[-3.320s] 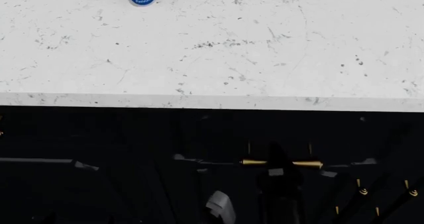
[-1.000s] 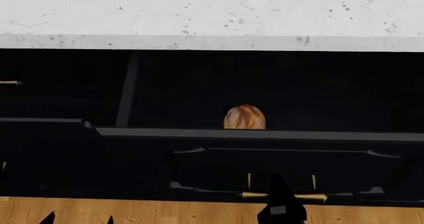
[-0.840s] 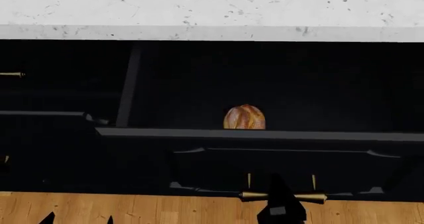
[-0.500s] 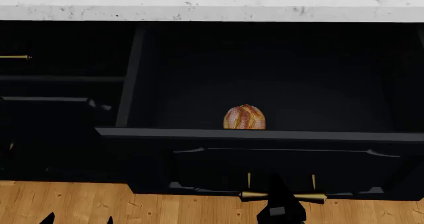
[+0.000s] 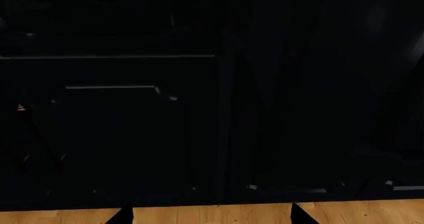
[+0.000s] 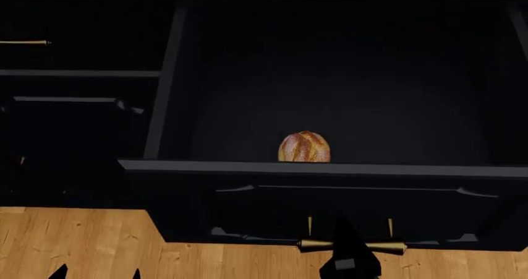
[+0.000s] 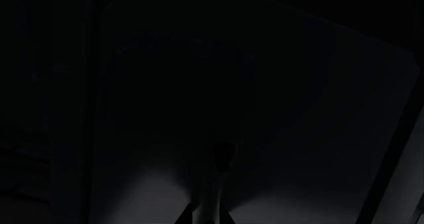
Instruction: Open the right drawer.
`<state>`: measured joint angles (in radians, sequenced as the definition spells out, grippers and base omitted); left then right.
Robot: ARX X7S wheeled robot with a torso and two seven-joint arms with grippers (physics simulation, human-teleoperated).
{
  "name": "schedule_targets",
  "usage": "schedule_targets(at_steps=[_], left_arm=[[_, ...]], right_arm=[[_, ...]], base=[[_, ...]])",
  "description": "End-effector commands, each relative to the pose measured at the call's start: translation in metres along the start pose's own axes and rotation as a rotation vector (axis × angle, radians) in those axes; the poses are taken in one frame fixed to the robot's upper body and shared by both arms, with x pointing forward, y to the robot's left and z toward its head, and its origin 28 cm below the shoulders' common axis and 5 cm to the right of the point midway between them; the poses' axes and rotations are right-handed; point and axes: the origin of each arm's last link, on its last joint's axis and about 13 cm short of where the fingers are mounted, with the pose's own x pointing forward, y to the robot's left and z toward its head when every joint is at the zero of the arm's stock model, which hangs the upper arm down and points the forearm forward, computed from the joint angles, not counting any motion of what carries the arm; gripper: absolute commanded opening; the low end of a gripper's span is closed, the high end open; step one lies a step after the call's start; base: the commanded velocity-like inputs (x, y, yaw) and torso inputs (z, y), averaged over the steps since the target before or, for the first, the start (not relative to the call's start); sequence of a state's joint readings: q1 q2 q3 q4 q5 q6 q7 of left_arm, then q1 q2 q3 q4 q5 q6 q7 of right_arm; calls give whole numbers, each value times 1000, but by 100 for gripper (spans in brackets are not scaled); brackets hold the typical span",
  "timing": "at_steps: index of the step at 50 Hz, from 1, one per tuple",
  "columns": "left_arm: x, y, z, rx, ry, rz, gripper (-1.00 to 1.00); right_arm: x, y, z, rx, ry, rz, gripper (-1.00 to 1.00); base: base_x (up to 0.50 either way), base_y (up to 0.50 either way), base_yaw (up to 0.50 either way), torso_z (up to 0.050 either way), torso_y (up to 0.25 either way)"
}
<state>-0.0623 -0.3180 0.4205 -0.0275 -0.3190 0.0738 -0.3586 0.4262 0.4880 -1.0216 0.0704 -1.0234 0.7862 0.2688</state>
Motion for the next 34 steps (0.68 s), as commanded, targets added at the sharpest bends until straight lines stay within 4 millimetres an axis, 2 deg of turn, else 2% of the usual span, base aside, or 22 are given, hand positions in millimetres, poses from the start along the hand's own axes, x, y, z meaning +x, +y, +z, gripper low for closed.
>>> schedule_targets(at_steps=[1,19,24,34], left_arm=[[0,0,0,0,-1,1,100],[0,0,0,-2,1,0,100],[1,0,1,-1,2,-1,100],[0,0,2,-1,1,0,100]], right_arm=[[-1,-8,8,-44,-46,-100,-100],[1,-8,8,-47,-57,-102,-100],[3,-20,7,-46,-65,-100,-100],[2,-17,7,-48,-66,-103,-100]], base=[[-184,0,0,0,0],[-179,0,0,1,1],[-179,0,0,0,0],[-179,0,0,1,1]])
